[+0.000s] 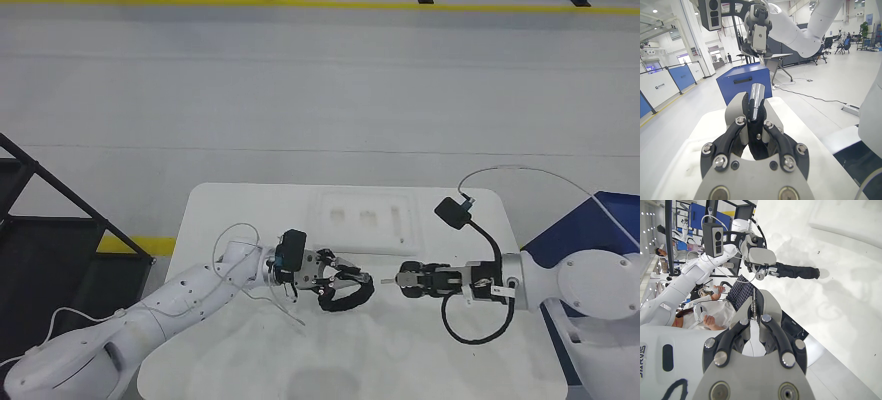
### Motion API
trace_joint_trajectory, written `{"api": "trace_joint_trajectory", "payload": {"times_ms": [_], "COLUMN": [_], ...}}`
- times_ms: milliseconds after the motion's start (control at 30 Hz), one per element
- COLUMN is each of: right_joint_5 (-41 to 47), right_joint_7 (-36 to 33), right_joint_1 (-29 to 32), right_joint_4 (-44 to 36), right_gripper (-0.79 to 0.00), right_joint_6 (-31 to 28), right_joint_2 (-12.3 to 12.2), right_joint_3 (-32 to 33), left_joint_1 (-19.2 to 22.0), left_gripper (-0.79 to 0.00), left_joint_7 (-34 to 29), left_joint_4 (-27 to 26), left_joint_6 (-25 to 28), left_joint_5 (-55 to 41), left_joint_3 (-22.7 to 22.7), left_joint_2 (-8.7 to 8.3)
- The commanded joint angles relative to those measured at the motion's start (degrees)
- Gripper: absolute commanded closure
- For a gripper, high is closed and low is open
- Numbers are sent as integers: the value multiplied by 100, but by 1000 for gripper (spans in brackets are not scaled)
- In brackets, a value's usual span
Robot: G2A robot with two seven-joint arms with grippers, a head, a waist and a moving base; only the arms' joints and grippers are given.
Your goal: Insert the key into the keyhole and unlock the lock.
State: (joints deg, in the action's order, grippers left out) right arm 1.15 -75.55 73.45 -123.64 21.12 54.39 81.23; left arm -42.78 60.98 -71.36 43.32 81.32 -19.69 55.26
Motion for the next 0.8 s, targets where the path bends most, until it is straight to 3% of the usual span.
{"api": "trace_joint_trajectory", "payload": {"times_ms": [0, 200, 767], "right_joint_5": [-139, -395, -564], "right_joint_7": [116, 341, 460], "right_joint_1": [1, 2, 194], "right_joint_4": [-18, -75, -342], "right_gripper": [0, 0, 0], "right_joint_6": [38, 100, 19], "right_joint_2": [-8, -19, -66], "right_joint_3": [-79, -203, -195], "left_joint_1": [67, 179, 70], "left_gripper": [0, 0, 0], "left_joint_7": [34, 230, 72], "left_joint_4": [20, 65, -22], "left_joint_6": [-33, -229, -303], "left_joint_5": [-8, -239, -75], "left_joint_3": [106, 349, 176], "left_joint_2": [4, 0, -24]}}
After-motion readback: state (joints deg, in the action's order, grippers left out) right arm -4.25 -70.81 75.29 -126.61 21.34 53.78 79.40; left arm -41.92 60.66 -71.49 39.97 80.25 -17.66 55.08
